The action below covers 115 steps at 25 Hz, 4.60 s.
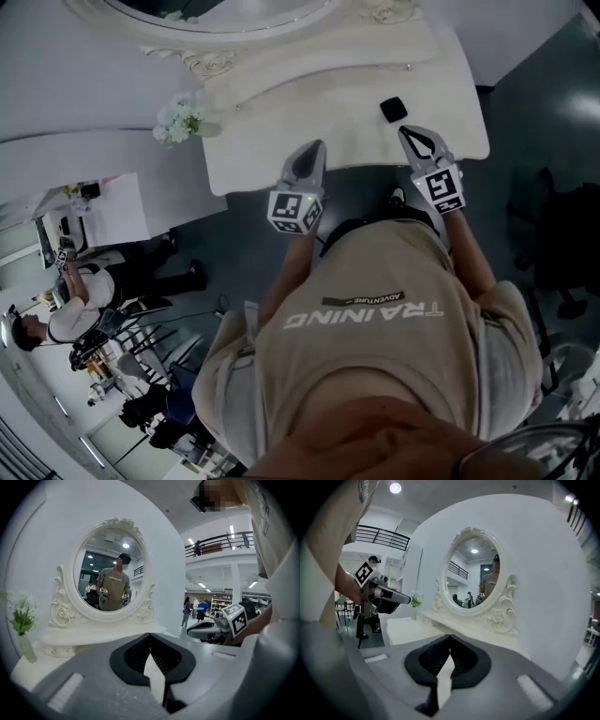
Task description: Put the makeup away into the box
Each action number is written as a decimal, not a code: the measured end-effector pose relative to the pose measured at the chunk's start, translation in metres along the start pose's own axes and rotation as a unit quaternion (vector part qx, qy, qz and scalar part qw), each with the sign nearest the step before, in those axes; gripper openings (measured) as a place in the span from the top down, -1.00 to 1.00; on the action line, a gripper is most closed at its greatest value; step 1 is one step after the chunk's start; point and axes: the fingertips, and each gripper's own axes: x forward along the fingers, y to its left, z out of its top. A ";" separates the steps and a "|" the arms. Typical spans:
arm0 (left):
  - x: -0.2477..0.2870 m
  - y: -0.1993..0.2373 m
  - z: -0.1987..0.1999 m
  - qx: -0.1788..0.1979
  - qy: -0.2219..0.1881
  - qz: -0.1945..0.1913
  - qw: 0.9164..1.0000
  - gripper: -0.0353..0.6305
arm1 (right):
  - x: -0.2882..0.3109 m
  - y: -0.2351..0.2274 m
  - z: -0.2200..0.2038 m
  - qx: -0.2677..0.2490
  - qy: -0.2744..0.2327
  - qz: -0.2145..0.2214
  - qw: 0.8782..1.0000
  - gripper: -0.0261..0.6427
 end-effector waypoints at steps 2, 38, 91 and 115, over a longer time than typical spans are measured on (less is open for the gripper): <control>0.009 0.007 -0.002 -0.008 0.004 0.012 1.000 0.87 | 0.012 -0.006 0.001 -0.005 -0.006 0.021 1.000 0.91; 0.195 0.097 -0.021 0.005 0.044 -0.170 0.984 0.87 | 0.120 -0.141 -0.050 0.193 0.108 -0.194 0.956 0.91; 0.148 0.102 0.003 -0.001 0.035 -0.024 0.999 0.87 | 0.130 -0.141 -0.162 0.216 0.202 -0.201 0.934 0.61; 0.160 0.085 0.000 0.002 0.035 -0.105 0.994 0.87 | 0.132 -0.047 -0.152 0.173 0.230 -0.090 0.954 -0.16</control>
